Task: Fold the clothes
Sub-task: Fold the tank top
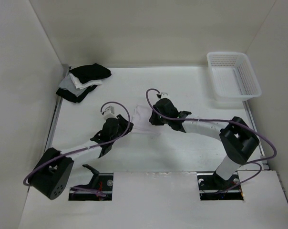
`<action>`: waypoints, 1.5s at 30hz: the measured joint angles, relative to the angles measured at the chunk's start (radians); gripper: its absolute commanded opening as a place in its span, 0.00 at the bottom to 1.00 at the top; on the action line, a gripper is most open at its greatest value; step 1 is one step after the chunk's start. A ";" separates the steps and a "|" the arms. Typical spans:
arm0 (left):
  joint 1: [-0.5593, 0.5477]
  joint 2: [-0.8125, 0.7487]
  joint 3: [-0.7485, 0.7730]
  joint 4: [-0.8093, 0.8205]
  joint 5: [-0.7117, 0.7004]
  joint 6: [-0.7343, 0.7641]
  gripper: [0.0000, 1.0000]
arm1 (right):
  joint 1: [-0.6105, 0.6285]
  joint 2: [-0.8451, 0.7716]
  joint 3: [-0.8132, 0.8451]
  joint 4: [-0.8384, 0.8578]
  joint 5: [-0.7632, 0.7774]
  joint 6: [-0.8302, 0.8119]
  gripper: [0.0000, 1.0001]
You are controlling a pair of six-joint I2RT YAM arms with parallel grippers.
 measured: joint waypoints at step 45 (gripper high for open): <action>-0.082 -0.010 -0.039 -0.055 -0.121 -0.095 0.12 | -0.082 -0.069 -0.295 0.245 -0.072 0.103 0.40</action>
